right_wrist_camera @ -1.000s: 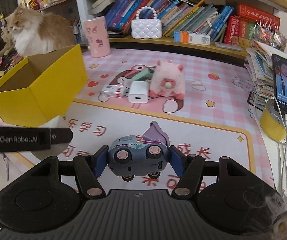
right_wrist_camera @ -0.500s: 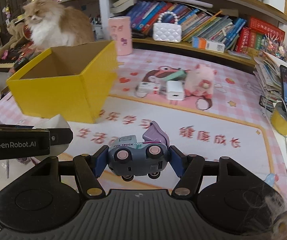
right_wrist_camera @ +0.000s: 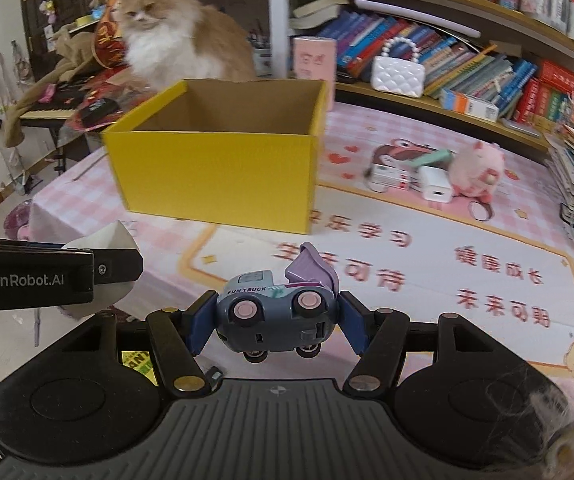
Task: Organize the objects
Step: 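Carry the grey truck and white cube over the yellow box with both tools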
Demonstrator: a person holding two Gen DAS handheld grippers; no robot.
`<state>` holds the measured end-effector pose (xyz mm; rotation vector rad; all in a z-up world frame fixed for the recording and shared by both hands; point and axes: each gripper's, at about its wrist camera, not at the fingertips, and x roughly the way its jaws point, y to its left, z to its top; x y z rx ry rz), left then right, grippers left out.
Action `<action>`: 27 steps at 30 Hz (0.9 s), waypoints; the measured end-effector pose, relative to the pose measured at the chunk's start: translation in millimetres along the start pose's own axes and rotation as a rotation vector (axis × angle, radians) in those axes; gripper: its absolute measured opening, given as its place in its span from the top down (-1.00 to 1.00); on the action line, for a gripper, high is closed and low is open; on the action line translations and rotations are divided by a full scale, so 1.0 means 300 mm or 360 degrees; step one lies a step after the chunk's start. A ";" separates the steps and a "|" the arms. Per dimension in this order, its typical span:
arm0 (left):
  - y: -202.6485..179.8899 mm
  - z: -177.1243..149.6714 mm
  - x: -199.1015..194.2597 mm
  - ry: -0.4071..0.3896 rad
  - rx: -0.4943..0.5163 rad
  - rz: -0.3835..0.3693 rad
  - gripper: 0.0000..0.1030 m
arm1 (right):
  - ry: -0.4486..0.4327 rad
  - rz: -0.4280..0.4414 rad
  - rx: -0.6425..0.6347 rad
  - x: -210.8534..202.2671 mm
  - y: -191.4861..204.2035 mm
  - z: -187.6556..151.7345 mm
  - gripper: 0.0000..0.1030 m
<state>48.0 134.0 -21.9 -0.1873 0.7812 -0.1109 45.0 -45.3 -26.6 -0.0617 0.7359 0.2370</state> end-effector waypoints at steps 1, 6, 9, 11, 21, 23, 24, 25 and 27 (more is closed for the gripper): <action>0.017 -0.004 -0.010 -0.0009 -0.0003 0.0007 0.05 | -0.0007 0.0007 -0.0005 -0.001 0.022 -0.001 -0.20; 0.104 -0.012 -0.068 -0.0083 -0.0030 0.0036 0.05 | -0.0038 0.0031 -0.0034 -0.001 0.117 0.006 -0.20; 0.136 -0.005 -0.101 -0.0148 -0.0022 0.0056 0.05 | -0.0053 0.0042 -0.0053 -0.001 0.160 0.016 -0.20; 0.157 0.005 -0.116 -0.0177 -0.0031 0.0052 0.05 | -0.0070 0.0037 -0.0056 -0.006 0.181 0.024 -0.20; 0.172 0.148 -0.128 -0.0352 -0.0018 0.0013 0.05 | -0.0261 -0.0009 -0.0004 -0.005 0.193 0.178 -0.20; 0.173 0.180 -0.113 -0.0373 -0.0042 0.0013 0.05 | -0.0294 0.0001 -0.0002 0.007 0.186 0.220 -0.20; 0.175 0.199 -0.103 -0.0385 -0.0055 0.0015 0.05 | -0.0310 0.0004 -0.0009 0.016 0.183 0.242 -0.20; 0.174 0.215 -0.094 -0.0397 -0.0065 0.0019 0.05 | -0.0328 0.0005 -0.0015 0.024 0.177 0.261 -0.20; 0.171 0.255 -0.072 -0.0418 -0.0085 0.0027 0.05 | -0.0357 0.0006 -0.0018 0.047 0.167 0.301 -0.20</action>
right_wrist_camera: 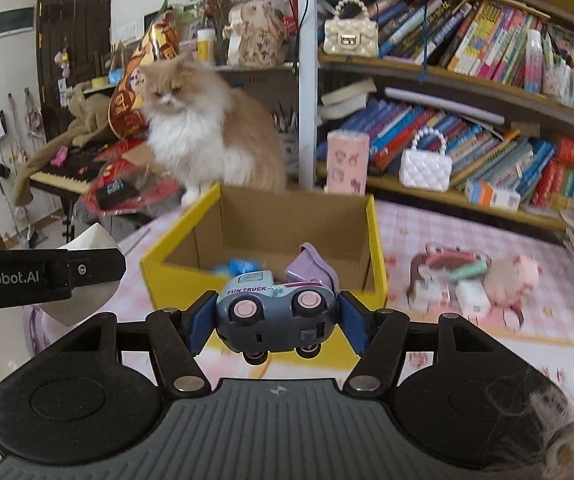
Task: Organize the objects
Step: 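Carry the grey truck and white cube over the yellow box with both tools, then open the right tool to drop the truck while the left tool drops the cube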
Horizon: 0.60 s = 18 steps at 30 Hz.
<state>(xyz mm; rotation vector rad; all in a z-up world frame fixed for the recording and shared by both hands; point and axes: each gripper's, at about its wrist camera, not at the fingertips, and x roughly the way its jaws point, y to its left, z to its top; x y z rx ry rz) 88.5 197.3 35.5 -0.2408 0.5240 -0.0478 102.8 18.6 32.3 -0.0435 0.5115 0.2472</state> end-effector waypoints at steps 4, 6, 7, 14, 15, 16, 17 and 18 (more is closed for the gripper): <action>-0.031 0.057 0.064 -0.0033 0.0032 0.0002 0.05 | -0.0007 0.0012 0.0011 0.085 -0.037 0.063 -0.20; -0.053 0.073 0.109 -0.0026 0.0080 0.0022 0.05 | 0.0001 0.0014 -0.0003 0.138 -0.055 0.088 -0.20; -0.061 0.082 0.137 -0.0013 0.0094 0.0030 0.05 | 0.0013 0.0016 -0.0011 0.170 -0.066 0.099 -0.20; -0.097 0.122 0.325 0.0092 0.0102 0.0092 0.05 | 0.0088 0.0076 -0.0100 0.357 -0.124 0.140 -0.20; -0.098 0.124 0.351 0.0114 0.0102 0.0103 0.05 | 0.0100 0.0084 -0.0116 0.385 -0.133 0.146 -0.20; -0.101 0.125 0.383 0.0140 0.0109 0.0123 0.05 | 0.0121 0.0091 -0.0137 0.416 -0.142 0.149 -0.20; -0.103 0.123 0.409 0.0159 0.0119 0.0144 0.05 | 0.0143 0.0093 -0.0154 0.442 -0.148 0.151 -0.20; -0.106 0.119 0.429 0.0176 0.0130 0.0162 0.05 | 0.0175 0.0098 -0.0176 0.474 -0.156 0.153 -0.20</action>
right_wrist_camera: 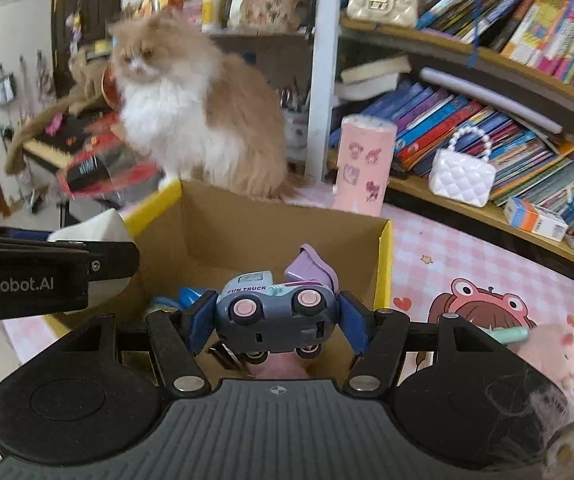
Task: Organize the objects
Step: 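Open the right tool to drop the truck while the left tool drops the cube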
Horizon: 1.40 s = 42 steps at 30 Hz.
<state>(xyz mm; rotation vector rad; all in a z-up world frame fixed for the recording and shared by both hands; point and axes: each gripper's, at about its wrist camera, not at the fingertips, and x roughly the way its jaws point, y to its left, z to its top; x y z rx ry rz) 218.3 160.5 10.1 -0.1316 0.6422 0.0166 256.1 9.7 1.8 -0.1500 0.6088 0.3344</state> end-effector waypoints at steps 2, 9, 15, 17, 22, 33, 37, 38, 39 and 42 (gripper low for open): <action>-0.007 -0.003 0.043 0.0041 0.0026 0.0037 0.04 | 0.0060 0.0013 -0.0036 0.056 -0.018 0.006 -0.20; -0.022 0.000 0.152 0.0145 0.0054 0.0110 0.04 | 0.0231 0.0084 -0.0199 0.202 -0.045 0.031 -0.20; -0.023 0.015 0.199 0.0171 0.0039 0.0123 -0.03 | 0.0323 0.0132 -0.0322 0.265 -0.034 0.053 -0.20; -0.026 0.020 0.206 0.0167 0.0030 0.0122 -0.06 | 0.0330 0.0160 -0.0340 0.273 -0.034 0.058 -0.20; -0.028 0.027 0.201 0.0147 0.0012 0.0121 -0.42 | 0.0331 0.0164 -0.0340 0.274 -0.040 0.059 -0.20; -0.007 0.064 0.051 -0.0055 -0.0041 0.0111 -0.62 | 0.0158 0.0115 -0.0212 0.183 -0.043 0.081 -0.28; 0.013 0.062 -0.037 -0.0118 -0.0073 0.0073 -0.67 | 0.0052 0.0074 -0.0115 0.087 -0.039 0.082 -0.32; 0.020 0.057 -0.063 -0.0138 -0.0082 0.0074 -0.70 | 0.0024 0.0072 -0.0093 0.059 -0.037 0.081 -0.32; 0.027 0.052 -0.083 -0.0154 -0.0090 0.0075 -0.72 | -0.0006 0.0064 -0.0074 0.029 -0.033 0.077 -0.33; 0.052 0.033 -0.140 -0.0182 -0.0117 0.0067 -0.72 | -0.0084 0.0012 -0.0039 -0.061 -0.014 0.059 -0.37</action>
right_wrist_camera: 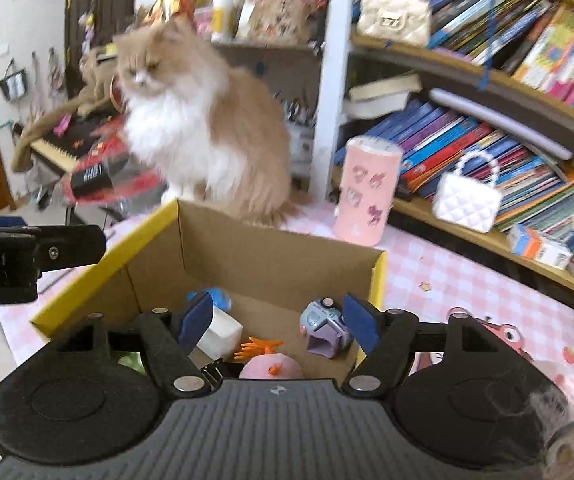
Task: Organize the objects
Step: 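Open the right tool to drop the truck while the left tool drops the cube, then withdraw both tools from the box toward the remaining toys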
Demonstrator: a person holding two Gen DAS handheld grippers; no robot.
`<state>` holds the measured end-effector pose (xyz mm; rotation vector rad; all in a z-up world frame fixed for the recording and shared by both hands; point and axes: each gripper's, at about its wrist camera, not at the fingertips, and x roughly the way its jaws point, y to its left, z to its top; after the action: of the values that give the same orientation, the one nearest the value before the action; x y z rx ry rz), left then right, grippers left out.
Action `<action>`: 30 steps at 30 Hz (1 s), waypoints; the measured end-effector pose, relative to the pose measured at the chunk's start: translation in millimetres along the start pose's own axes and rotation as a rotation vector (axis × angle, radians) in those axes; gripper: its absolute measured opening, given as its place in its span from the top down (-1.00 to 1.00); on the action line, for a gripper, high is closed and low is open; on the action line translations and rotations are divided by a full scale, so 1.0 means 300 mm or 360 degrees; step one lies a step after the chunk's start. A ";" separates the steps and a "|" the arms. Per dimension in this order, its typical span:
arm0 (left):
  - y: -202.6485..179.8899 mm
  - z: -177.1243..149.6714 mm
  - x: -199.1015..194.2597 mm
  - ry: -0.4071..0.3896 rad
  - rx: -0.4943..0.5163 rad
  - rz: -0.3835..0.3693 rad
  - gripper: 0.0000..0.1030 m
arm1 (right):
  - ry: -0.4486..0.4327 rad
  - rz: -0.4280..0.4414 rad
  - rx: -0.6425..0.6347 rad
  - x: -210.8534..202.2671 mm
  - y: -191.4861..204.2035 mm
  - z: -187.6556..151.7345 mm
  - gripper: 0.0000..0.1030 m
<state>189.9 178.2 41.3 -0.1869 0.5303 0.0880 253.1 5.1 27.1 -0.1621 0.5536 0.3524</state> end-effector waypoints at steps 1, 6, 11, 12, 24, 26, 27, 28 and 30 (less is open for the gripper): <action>0.008 -0.006 -0.018 -0.0008 -0.0007 -0.0003 -0.72 | -0.0013 -0.0010 0.0008 -0.024 0.003 -0.005 -0.37; 0.043 -0.058 -0.099 -0.0024 0.0014 0.0012 -0.73 | -0.0022 -0.0031 0.0053 -0.126 0.050 -0.048 -0.37; 0.084 -0.137 -0.177 0.0018 0.0024 0.0031 -0.73 | 0.0013 -0.0062 0.0061 -0.194 0.119 -0.119 -0.37; 0.093 -0.151 -0.191 0.0027 0.0027 0.0038 -0.73 | 0.0026 -0.0072 0.0064 -0.205 0.135 -0.135 -0.38; 0.167 -0.328 -0.352 0.0147 0.0017 0.0104 -0.75 | 0.0187 -0.0109 0.0029 -0.349 0.302 -0.354 -0.45; 0.171 -0.353 -0.377 0.0161 0.0030 0.0107 -0.75 | 0.0210 -0.0115 0.0041 -0.371 0.314 -0.386 -0.45; 0.171 -0.366 -0.387 0.0169 0.0034 0.0110 -0.75 | 0.0218 -0.0119 0.0048 -0.383 0.321 -0.401 -0.46; 0.170 -0.377 -0.396 0.0177 0.0036 0.0111 -0.75 | 0.0223 -0.0125 0.0053 -0.395 0.325 -0.415 -0.47; 0.167 -0.403 -0.413 0.0199 0.0048 0.0101 -0.79 | 0.0225 -0.0146 0.0066 -0.422 0.332 -0.442 -0.50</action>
<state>17.2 198.7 -5.5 -0.1466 0.6619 0.1307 51.5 29.4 -21.6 -0.1725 0.6903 0.2411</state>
